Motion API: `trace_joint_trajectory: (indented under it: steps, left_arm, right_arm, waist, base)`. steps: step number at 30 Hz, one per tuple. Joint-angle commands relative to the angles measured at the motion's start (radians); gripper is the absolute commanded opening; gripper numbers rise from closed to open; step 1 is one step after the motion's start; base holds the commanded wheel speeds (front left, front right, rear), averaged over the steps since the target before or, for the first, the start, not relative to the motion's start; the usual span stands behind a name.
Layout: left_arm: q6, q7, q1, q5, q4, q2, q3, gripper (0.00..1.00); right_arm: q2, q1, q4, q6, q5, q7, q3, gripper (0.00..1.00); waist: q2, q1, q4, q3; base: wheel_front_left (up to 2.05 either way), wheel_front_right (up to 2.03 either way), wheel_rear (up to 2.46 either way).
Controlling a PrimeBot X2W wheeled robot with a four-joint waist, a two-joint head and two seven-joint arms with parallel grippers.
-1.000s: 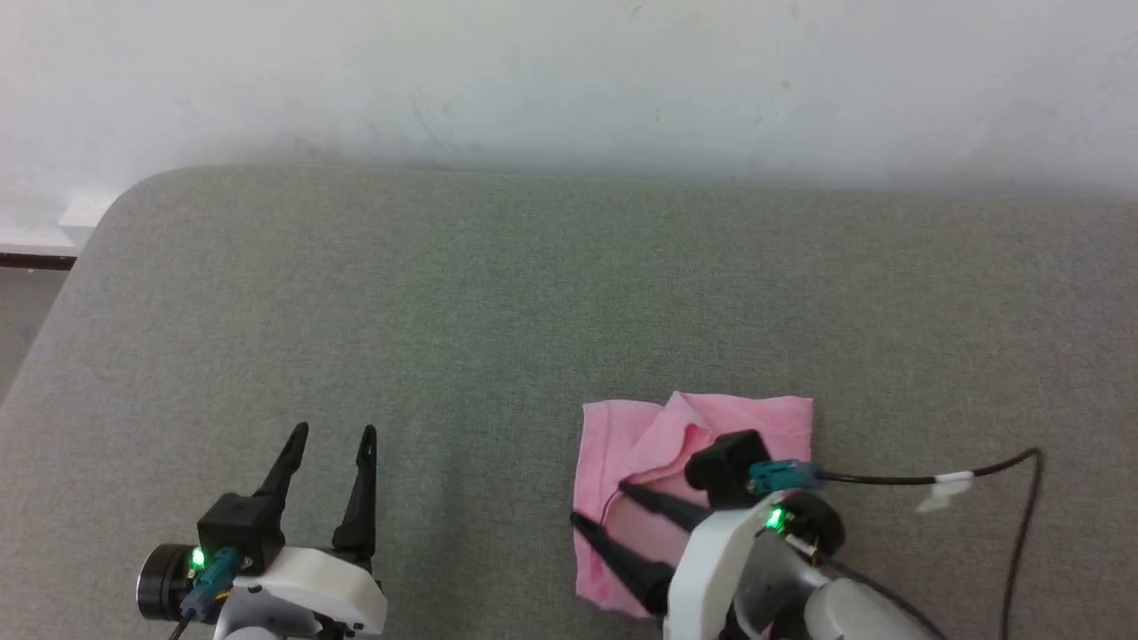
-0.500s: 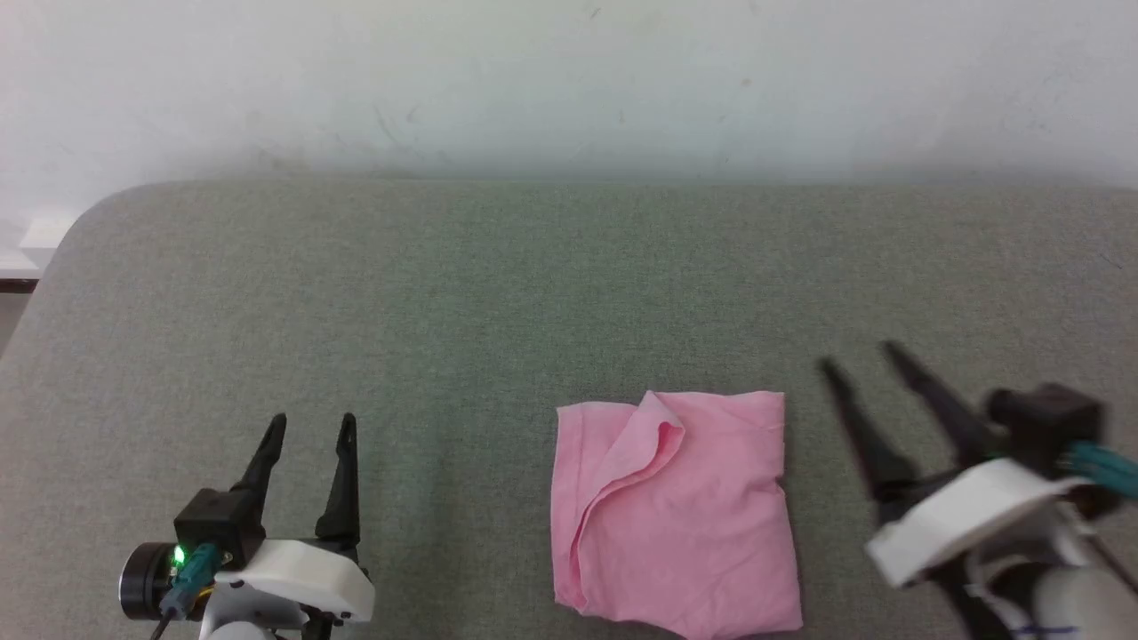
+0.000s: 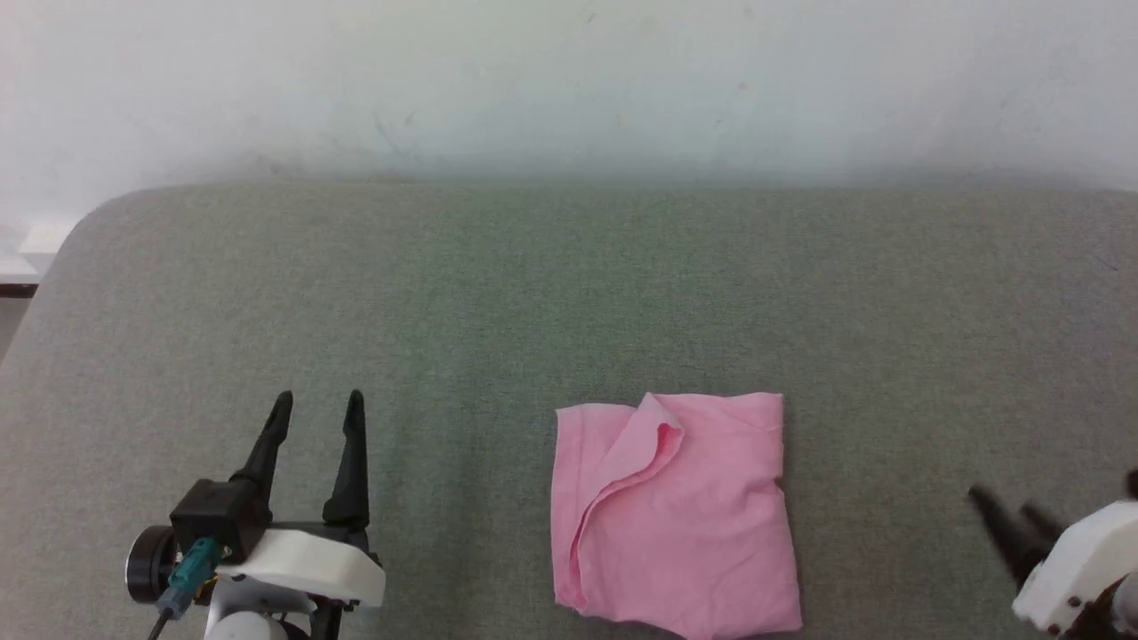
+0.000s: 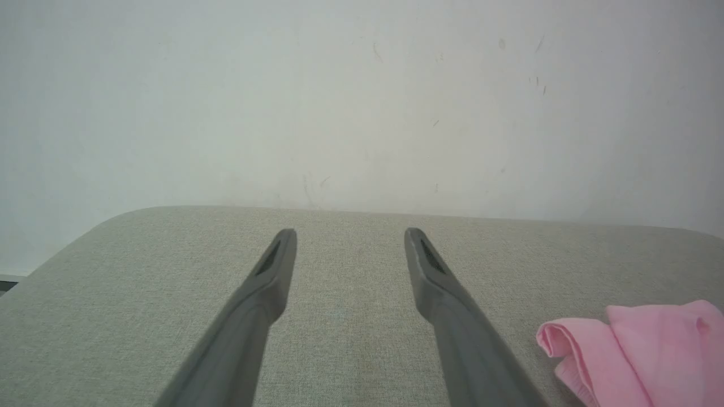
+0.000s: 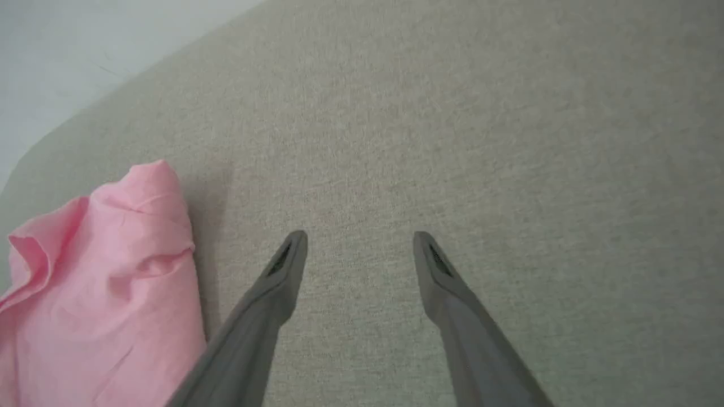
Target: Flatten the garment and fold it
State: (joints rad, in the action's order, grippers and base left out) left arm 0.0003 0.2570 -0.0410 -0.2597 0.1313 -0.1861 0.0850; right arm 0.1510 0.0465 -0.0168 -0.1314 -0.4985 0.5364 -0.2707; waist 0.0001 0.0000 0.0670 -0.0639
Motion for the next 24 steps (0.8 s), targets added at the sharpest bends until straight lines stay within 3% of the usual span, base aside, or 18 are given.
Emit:
trace_joint_trajectory:
  steps: [1,8,14,19,20,22,24]
  left_arm:
    - [-0.009,0.005,0.001,0.010,-0.008,0.005,-0.004,1.00]
    - [-0.039,0.005,-0.008,0.032,-0.007,0.022,-0.003,1.00]
    - [-0.054,0.005,-0.013,0.044,0.008,0.038,-0.005,1.00]
    - [-0.062,0.005,-0.024,0.053,0.014,0.050,-0.008,1.00]
    - [-0.064,0.005,-0.025,0.057,0.015,0.052,-0.008,1.00]
    - [-0.066,0.005,-0.026,0.062,0.018,0.055,-0.010,1.00]
    - [-0.067,0.005,-0.024,0.067,0.019,0.059,-0.014,1.00]
  right_arm:
    - [-0.020,-0.004,0.035,0.001,-0.031,0.061,-0.015,1.00]
    - [-0.090,-0.076,0.164,0.001,-0.276,0.277,0.040,1.00]
    - [-0.100,-0.134,0.266,0.001,-0.400,0.260,0.154,1.00]
    - [-0.100,-0.174,0.382,0.001,-0.416,0.219,0.249,1.00]
    - [-0.100,-0.181,0.398,0.001,-0.420,0.212,0.265,0.61]
    - [-0.101,-0.192,0.418,0.001,-0.409,0.192,0.293,0.00]
    - [-0.089,-0.200,0.412,0.001,-0.388,0.168,0.322,0.00]
  waist:
    - [-0.0001,0.0000,0.006,-0.002]
    - [-0.0001,0.0000,0.039,-0.010]
    - [-0.0001,0.0000,0.061,-0.016]
    - [-0.0001,0.0000,0.077,-0.022]
    - [-0.0001,0.0000,0.080,-0.022]
    - [-0.0001,0.0000,0.083,-0.021]
    - [-0.0001,0.0000,0.084,-0.018]
  base:
    - [0.00,0.00,0.00]
    - [0.00,0.00,0.00]
    - [0.00,0.00,0.00]
    - [0.00,0.00,0.00]
    - [0.00,0.00,0.00]
    - [0.00,0.00,0.00]
    - [0.00,0.00,0.00]
